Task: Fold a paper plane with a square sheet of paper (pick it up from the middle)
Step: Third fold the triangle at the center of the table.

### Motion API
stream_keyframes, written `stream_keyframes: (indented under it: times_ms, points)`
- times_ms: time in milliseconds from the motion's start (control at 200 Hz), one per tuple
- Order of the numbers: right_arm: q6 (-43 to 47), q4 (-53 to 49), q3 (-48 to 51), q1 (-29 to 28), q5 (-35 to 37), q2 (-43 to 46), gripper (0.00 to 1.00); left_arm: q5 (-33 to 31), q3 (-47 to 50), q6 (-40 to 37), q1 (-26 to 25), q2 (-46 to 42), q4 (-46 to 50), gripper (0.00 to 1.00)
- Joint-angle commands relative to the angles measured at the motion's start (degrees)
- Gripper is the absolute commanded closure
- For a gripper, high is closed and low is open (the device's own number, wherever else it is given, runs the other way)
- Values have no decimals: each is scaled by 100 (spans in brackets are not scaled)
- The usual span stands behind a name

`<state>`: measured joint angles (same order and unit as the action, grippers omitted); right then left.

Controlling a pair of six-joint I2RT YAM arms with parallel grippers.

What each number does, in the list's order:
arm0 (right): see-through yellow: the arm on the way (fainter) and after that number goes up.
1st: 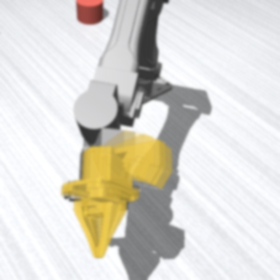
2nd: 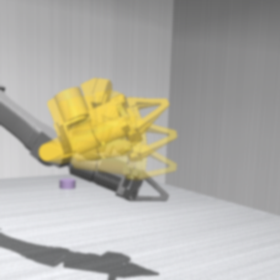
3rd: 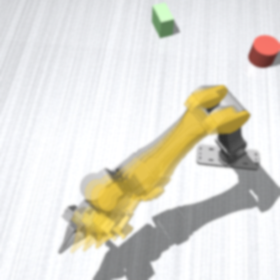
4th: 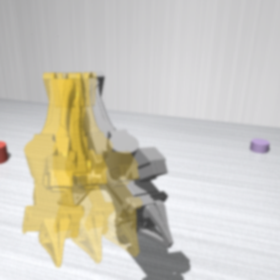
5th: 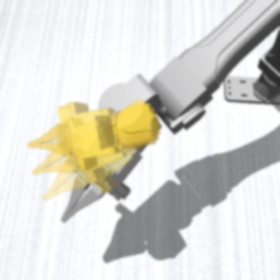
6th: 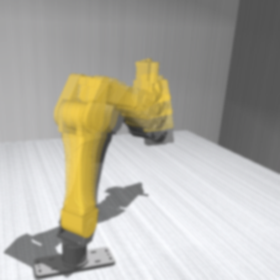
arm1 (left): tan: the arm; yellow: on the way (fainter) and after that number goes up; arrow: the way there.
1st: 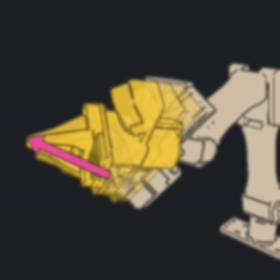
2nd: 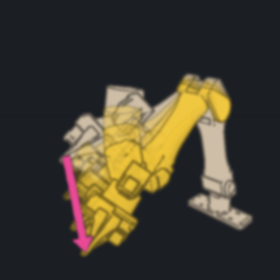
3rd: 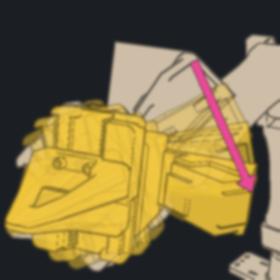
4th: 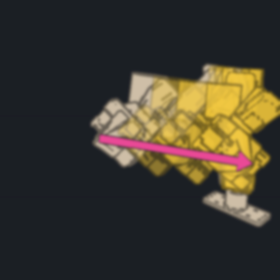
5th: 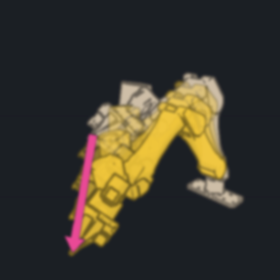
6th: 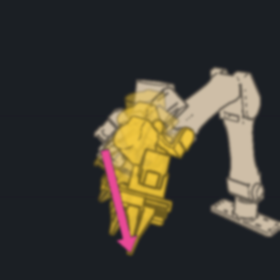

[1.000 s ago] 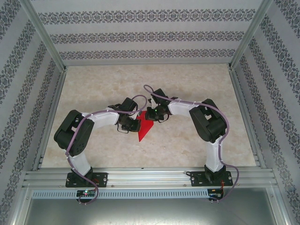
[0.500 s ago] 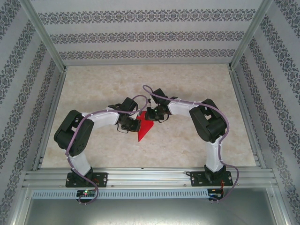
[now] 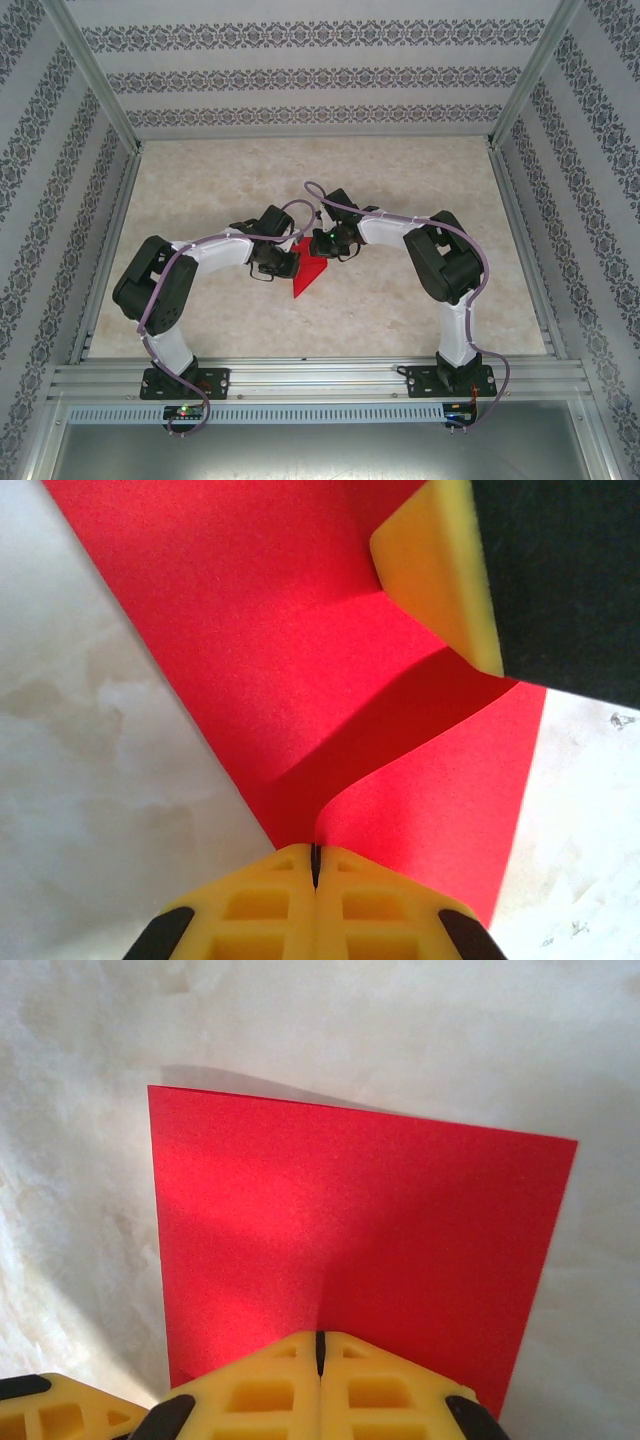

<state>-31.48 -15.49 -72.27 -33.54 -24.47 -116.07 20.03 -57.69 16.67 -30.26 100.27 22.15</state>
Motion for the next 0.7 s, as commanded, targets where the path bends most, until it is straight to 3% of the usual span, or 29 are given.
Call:
stream_keyframes:
  times_ms: [0,420,694]
  points:
    - [68,-312,-7,-83,83,-222,93,-198,-169,-76,25,104,180,97]
    - [59,-309,2,-80,54,-192,93,374,-43,-52,29,180,189,96]
    - [56,-325,-15,-83,48,-148,92,139,-49,21,28,245,287,96]
